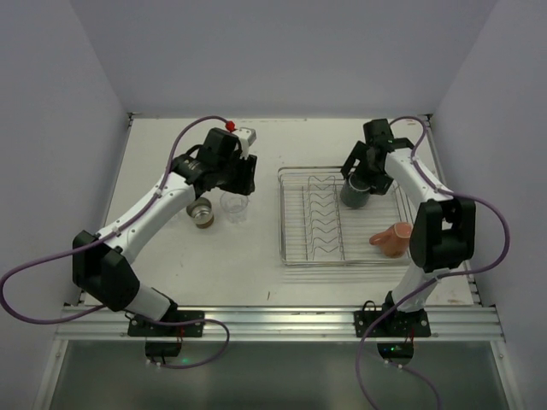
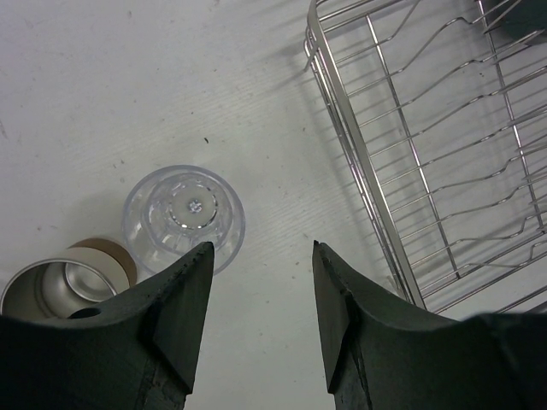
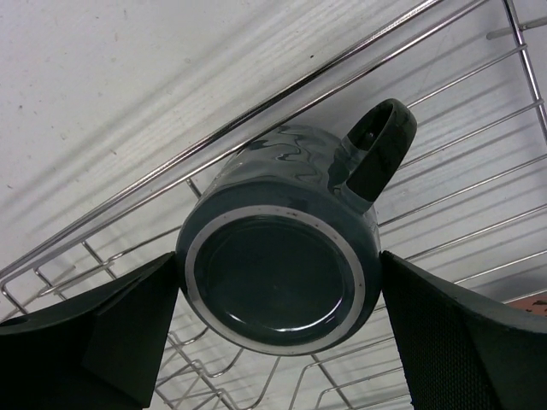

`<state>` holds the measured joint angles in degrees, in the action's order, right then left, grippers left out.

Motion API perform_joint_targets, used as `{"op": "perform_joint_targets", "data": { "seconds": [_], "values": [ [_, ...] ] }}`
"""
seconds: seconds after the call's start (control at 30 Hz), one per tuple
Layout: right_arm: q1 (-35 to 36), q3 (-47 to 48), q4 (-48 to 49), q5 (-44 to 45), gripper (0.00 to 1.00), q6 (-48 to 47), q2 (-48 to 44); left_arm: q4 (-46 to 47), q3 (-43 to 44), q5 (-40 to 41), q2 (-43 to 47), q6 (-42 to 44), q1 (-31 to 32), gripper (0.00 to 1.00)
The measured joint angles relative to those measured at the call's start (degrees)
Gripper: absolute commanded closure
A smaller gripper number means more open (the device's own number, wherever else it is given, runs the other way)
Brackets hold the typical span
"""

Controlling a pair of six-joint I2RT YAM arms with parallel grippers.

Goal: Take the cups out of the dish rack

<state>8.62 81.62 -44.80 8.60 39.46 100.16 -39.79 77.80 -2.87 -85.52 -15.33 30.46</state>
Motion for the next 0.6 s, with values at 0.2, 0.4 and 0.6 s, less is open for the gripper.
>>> {"op": "perform_joint_targets", "data": {
  "seconds": [0.2,0.4,0.6],
  "values": [
    [0.0,0.63,0.02,0.57,0.01,-0.17,1.9,-0.2,0.0,-0.31,0.55,0.15,0.0,0.46],
    [0.0,1.03,0.0,0.81,0.07,-0.63,2.91,-0.22,0.0,-0.39,0.79,0.17,0.0,0.46],
    [0.0,1.09,0.02,0.9,0.47,-1.14,2.97,-0.26,0.0,-0.39,0.79,0.2,0.0,0.46]
  ]
}}
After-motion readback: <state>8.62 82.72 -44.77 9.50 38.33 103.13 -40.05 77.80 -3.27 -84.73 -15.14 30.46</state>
